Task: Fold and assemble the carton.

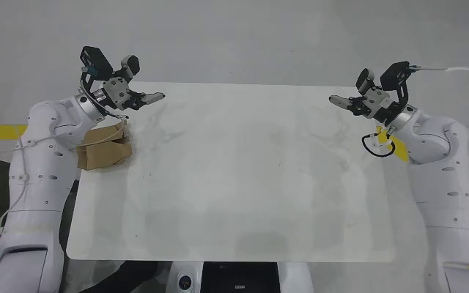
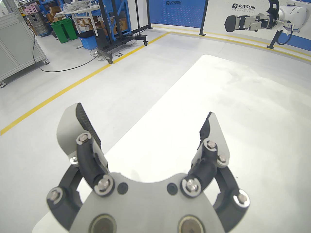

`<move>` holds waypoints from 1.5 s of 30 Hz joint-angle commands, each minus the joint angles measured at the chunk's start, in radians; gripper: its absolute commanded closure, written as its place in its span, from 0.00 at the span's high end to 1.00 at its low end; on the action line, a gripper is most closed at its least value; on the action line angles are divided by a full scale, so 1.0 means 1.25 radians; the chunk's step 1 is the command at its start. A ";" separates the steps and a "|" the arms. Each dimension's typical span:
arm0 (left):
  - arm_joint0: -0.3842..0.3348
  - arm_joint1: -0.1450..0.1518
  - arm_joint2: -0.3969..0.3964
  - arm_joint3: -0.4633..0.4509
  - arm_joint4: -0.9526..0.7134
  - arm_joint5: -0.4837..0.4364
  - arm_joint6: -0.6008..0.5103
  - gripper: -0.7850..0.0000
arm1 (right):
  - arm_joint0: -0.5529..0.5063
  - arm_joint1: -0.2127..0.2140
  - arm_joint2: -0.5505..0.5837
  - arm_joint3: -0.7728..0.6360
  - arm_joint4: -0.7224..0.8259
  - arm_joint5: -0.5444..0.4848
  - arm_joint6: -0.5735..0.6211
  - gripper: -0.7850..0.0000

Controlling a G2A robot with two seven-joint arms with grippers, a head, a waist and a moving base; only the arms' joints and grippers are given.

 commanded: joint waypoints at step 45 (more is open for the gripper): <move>-0.061 0.071 -0.126 0.225 -0.825 0.161 -0.768 1.00 | 0.000 0.000 0.000 0.000 0.000 0.000 0.000 1.00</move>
